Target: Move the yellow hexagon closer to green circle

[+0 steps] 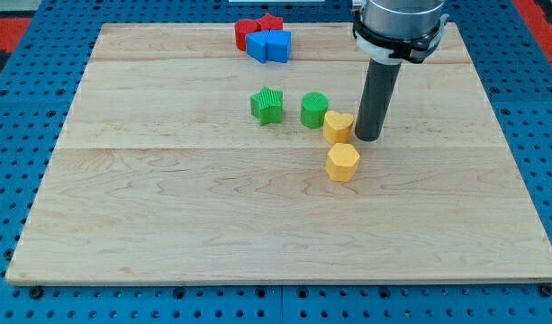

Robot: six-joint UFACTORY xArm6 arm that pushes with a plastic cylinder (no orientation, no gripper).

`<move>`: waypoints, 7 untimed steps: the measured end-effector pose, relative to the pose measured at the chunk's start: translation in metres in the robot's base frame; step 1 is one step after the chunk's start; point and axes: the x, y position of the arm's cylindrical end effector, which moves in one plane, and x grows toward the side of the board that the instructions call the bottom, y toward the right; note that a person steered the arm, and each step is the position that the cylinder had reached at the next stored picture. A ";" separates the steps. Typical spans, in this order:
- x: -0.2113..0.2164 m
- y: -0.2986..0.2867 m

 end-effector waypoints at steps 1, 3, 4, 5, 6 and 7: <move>-0.006 -0.015; -0.006 -0.115; 0.049 -0.090; 0.066 -0.116; 0.099 -0.068; 0.061 -0.047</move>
